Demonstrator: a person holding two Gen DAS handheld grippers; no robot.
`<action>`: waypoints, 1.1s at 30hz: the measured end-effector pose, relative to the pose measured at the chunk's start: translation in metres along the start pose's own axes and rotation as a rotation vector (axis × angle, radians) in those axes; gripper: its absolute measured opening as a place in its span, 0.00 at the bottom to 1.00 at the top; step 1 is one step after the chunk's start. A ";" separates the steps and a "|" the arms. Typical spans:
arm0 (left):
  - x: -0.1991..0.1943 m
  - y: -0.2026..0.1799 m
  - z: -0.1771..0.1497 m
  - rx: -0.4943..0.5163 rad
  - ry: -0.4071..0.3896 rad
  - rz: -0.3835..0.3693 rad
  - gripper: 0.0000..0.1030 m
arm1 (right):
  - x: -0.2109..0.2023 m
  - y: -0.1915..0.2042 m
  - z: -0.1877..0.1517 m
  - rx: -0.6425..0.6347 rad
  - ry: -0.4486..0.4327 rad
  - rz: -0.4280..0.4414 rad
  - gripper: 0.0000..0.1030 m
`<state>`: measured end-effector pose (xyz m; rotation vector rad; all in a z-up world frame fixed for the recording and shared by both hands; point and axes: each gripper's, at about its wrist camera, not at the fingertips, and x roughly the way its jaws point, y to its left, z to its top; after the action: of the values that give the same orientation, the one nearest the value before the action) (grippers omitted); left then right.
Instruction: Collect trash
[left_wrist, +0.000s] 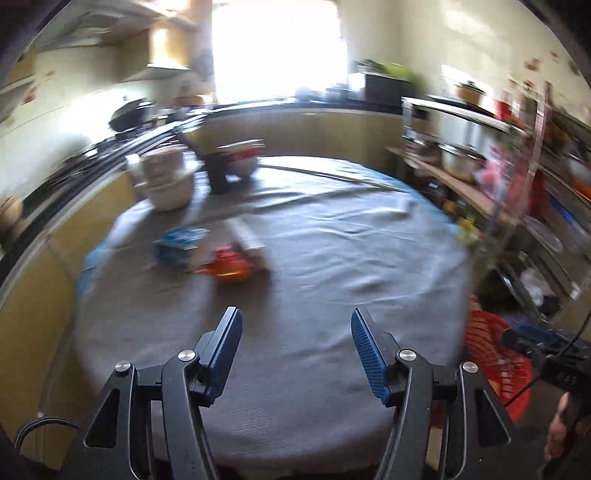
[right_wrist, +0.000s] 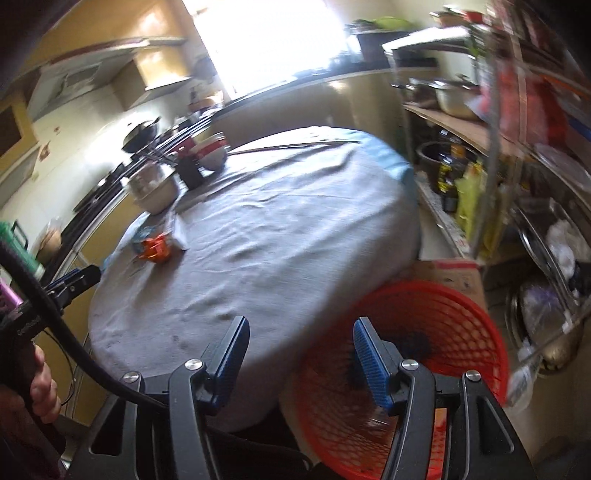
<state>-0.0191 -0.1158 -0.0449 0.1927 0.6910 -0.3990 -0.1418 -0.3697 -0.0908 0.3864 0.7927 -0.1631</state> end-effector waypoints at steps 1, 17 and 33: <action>-0.003 0.014 -0.004 -0.017 -0.006 0.029 0.61 | 0.004 0.014 0.002 -0.025 0.004 0.007 0.61; -0.041 0.148 -0.026 -0.319 -0.109 0.233 0.71 | 0.047 0.170 0.001 -0.335 0.064 0.045 0.69; -0.021 0.098 -0.033 -0.173 -0.001 0.200 0.71 | 0.051 0.165 -0.023 -0.326 0.031 0.066 0.69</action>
<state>-0.0123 -0.0111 -0.0523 0.0958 0.6944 -0.1470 -0.0746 -0.2090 -0.0970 0.1069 0.8204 0.0343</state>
